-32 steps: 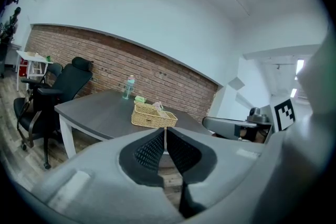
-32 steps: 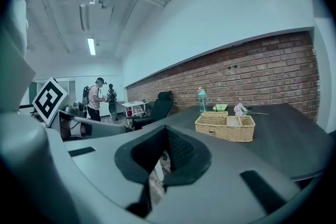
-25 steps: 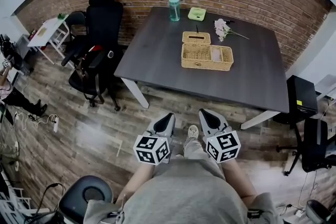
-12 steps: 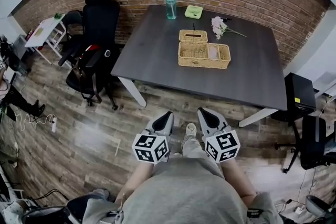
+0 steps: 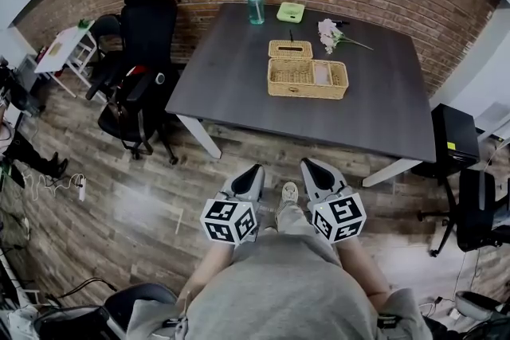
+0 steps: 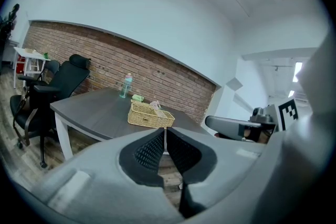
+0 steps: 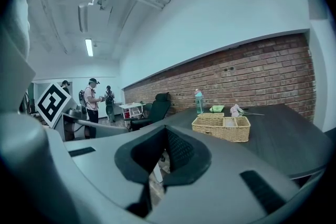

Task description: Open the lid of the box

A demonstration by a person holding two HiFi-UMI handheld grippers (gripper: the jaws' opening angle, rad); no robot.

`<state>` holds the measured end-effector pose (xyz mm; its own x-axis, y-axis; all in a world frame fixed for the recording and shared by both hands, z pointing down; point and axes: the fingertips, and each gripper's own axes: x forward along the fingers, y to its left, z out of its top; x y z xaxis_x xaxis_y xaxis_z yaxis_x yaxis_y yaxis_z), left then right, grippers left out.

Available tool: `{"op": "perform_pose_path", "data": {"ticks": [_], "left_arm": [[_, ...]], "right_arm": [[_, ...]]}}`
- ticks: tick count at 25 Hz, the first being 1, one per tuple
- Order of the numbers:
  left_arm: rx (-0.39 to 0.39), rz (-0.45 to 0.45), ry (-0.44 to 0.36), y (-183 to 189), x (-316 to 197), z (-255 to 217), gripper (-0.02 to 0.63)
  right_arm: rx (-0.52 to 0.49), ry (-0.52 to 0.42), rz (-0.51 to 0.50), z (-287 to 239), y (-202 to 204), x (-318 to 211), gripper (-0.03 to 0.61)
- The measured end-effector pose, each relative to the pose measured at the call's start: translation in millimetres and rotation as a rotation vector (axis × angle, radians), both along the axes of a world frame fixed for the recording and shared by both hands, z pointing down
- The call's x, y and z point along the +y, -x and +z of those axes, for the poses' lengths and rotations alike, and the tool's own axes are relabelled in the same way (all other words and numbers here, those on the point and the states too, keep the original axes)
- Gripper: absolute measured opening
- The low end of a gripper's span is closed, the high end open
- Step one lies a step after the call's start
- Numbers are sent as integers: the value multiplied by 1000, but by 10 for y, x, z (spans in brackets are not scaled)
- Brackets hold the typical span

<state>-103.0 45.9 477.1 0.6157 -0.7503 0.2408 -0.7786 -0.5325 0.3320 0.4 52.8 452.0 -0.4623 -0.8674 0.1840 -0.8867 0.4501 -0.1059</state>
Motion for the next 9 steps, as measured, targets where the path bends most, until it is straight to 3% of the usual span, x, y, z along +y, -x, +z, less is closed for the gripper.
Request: {"op": "perform_pose_path", "data": {"ticks": [9], "left_arm": [[2,0,10,-31,-50,56,26]], "right_arm": [[-12,7,7,37,-45,-58,2]]}}
